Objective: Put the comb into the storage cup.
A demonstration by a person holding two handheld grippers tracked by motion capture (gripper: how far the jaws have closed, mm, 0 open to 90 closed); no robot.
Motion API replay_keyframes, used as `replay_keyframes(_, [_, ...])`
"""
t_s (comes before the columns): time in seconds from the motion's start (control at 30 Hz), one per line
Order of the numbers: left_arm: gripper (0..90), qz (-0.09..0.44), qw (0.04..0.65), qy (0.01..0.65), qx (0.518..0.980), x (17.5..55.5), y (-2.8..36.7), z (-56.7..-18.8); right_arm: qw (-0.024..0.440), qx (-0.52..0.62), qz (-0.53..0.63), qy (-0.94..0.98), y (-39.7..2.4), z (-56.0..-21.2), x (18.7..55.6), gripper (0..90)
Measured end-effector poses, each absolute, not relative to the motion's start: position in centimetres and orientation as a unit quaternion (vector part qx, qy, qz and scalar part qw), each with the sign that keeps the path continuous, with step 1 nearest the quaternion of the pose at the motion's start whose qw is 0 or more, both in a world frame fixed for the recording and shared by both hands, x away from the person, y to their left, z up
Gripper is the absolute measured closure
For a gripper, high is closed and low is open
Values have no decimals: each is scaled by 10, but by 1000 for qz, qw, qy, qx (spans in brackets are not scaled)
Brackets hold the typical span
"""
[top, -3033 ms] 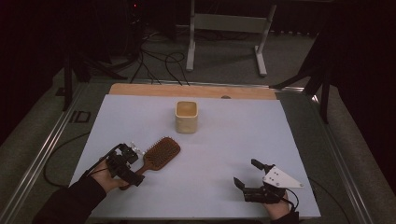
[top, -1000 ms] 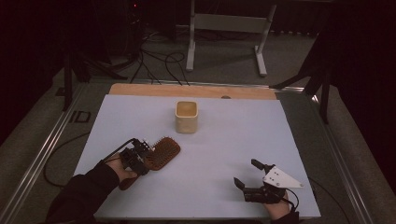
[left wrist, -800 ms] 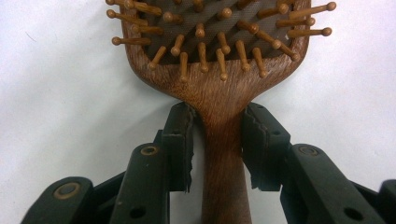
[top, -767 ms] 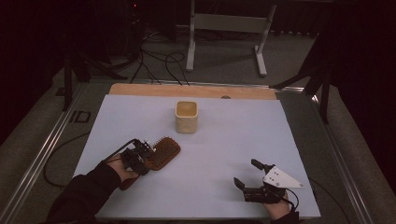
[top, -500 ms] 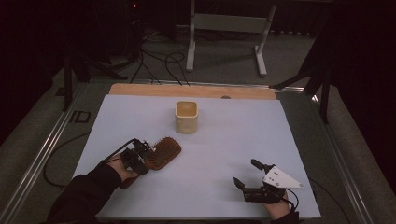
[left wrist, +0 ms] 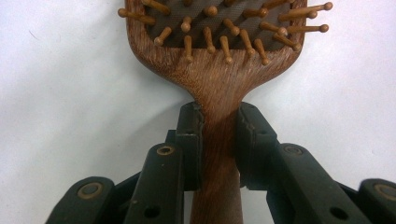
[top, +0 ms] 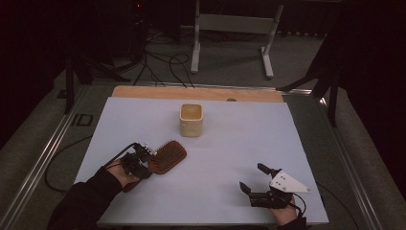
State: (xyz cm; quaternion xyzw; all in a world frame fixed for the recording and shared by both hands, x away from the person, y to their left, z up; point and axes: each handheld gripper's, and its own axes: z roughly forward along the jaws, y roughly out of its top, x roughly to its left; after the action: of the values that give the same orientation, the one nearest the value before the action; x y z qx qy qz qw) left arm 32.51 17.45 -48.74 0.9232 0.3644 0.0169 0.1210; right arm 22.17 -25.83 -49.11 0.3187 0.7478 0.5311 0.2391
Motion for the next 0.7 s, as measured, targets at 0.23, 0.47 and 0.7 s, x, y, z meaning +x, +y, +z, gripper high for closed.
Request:
replay_keyframes(0.23, [742, 21, 147, 367, 918, 322, 175, -485, 240, 319, 531, 748, -258, -491, 222, 93])
replay_keyframes(0.47, [742, 16, 187, 365, 912, 319, 175, -474, 240, 319, 531, 747, -259, -491, 221, 93])
replay_keyframes(0.7, [741, 17, 232, 350, 907, 315, 170, -462, 239, 319, 531, 748, -259, -491, 222, 93])
